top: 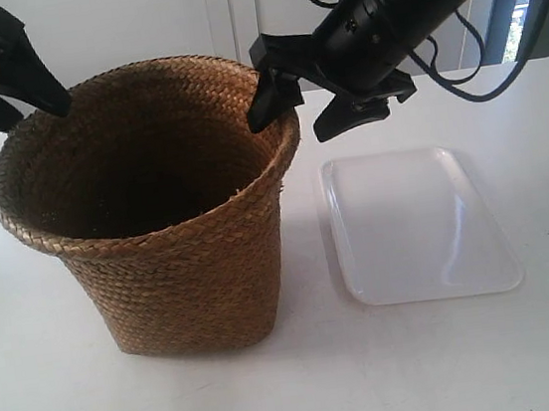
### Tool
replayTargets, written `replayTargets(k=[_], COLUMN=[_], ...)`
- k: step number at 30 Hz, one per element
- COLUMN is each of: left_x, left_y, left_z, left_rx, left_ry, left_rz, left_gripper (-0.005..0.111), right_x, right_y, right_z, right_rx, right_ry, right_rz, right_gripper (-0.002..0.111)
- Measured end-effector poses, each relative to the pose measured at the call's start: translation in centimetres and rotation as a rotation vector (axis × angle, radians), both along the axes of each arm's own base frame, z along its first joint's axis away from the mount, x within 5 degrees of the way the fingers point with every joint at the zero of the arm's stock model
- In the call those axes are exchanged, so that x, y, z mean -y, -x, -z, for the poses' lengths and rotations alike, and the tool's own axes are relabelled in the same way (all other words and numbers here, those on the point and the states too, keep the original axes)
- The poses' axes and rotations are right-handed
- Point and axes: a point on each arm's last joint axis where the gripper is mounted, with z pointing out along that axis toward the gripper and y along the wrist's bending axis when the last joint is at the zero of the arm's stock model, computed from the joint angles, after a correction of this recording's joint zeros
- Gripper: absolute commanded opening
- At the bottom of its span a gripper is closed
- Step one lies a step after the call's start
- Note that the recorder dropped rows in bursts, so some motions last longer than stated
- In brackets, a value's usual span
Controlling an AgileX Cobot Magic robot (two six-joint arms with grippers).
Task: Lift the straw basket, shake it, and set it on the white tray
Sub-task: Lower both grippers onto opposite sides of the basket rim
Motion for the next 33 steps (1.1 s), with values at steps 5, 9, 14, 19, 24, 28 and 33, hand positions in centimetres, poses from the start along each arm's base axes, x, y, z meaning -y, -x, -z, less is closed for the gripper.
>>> replayTargets(k=[5, 9, 14, 19, 24, 28, 33], left_x=[0.1, 0.1, 0.0, -0.1, 0.0, 0.3, 0.6], left_y=[0.1, 0.7, 0.5, -0.7, -1.5, -2.1, -2.6], left_z=[-0.2, -0.9, -0.5, 1.0, 2.2, 3.2, 3.9], left_rx=[0.005, 0.03, 0.022, -0.024, -0.06, -0.087, -0.109], left_ry=[0.006, 0.003, -0.018, -0.018, -0.007, 0.003, 0.012], left_rz=[0.003, 0.006, 0.01, 0.01, 0.013, 0.019, 0.026], left_gripper=[0.075, 0.075, 0.075, 0.075, 0.075, 0.075, 0.075], right_x=[0.0, 0.1, 0.1, 0.1, 0.1, 0.1, 0.0], right_y=[0.0, 0.0, 0.0, 0.0, 0.0, 0.0, -0.2], right_z=[0.0, 0.0, 0.0, 0.0, 0.0, 0.0, 0.5], right_rx=[0.001, 0.002, 0.002, 0.002, 0.002, 0.002, -0.013], right_ry=[0.004, 0.011, 0.01, 0.01, 0.01, 0.01, 0.013], right_rz=[-0.001, -0.002, -0.002, -0.002, -0.002, -0.002, -0.006], right_gripper=[0.074, 0.074, 0.074, 0.074, 0.074, 0.074, 0.074])
